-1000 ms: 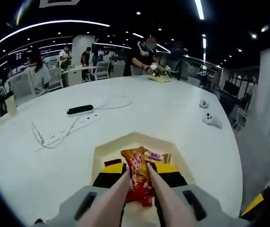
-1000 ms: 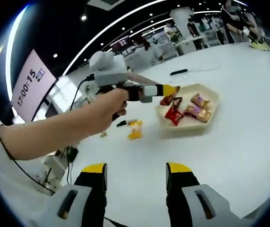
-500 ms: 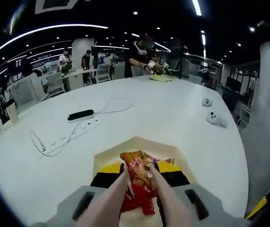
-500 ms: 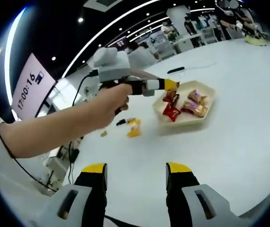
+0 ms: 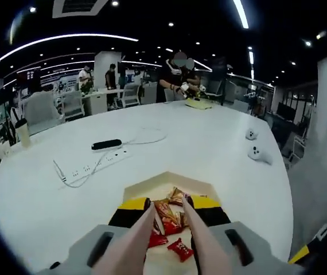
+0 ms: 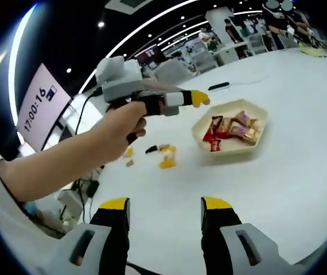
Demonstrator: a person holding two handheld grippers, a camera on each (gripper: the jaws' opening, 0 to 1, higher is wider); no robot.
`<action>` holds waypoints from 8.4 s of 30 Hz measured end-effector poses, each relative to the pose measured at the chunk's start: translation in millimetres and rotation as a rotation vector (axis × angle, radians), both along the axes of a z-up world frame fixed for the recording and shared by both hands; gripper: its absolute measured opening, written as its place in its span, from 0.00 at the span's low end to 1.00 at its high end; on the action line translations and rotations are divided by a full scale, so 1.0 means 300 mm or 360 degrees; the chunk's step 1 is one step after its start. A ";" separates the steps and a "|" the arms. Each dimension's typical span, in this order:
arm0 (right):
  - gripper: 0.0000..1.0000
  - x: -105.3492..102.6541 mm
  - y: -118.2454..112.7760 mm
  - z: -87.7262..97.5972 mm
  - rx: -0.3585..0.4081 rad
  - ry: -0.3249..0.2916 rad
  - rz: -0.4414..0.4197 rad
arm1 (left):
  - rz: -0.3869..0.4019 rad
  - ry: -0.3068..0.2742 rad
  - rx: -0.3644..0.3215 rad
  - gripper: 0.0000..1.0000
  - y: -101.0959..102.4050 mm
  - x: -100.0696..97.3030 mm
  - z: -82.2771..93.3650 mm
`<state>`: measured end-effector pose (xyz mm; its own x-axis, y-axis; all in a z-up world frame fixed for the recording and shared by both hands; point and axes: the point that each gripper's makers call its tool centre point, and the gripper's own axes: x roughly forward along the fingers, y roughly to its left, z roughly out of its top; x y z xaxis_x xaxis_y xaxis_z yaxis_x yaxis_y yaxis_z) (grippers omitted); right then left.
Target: Place the target food into the container with the food tongs after gripping and lifting it, then release it inside without dropping or visibly crushing the food.
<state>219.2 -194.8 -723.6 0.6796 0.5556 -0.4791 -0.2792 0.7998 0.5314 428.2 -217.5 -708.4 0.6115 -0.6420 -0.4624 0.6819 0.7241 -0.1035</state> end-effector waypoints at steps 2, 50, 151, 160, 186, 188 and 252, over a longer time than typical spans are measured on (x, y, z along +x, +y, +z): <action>0.50 -0.001 0.004 0.004 -0.0008 -0.0010 -0.0002 | 0.0015 0.0011 -0.0001 0.25 0.021 -0.008 0.009; 0.47 0.044 0.005 0.050 -0.0358 -0.0218 0.0100 | 0.0501 0.0092 0.0025 0.27 0.553 -0.181 0.006; 0.46 0.013 -0.013 -0.001 -0.0159 -0.0209 0.0015 | 0.0288 0.0110 0.0179 0.16 0.438 -0.169 -0.042; 0.46 -0.014 -0.003 -0.005 -0.0141 -0.0210 0.0002 | 0.0200 0.0071 0.0150 0.16 0.328 -0.175 0.005; 0.46 -0.024 -0.107 -0.024 -0.0147 -0.0182 -0.0200 | -0.0113 0.0002 0.0138 0.17 0.029 -0.135 0.067; 0.46 -0.020 -0.117 -0.025 -0.0142 -0.0180 -0.0216 | -0.0125 0.0007 0.0138 0.17 0.017 -0.131 0.061; 0.46 0.033 -0.108 -0.050 -0.0072 -0.0137 -0.0212 | -0.0167 0.0078 -0.0093 0.25 -0.057 -0.079 0.140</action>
<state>228.9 -227.3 -738.4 0.7853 0.4370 -0.4385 -0.2118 0.8553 0.4730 404.4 -234.5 -666.5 0.5173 -0.7279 -0.4500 0.7466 0.6409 -0.1785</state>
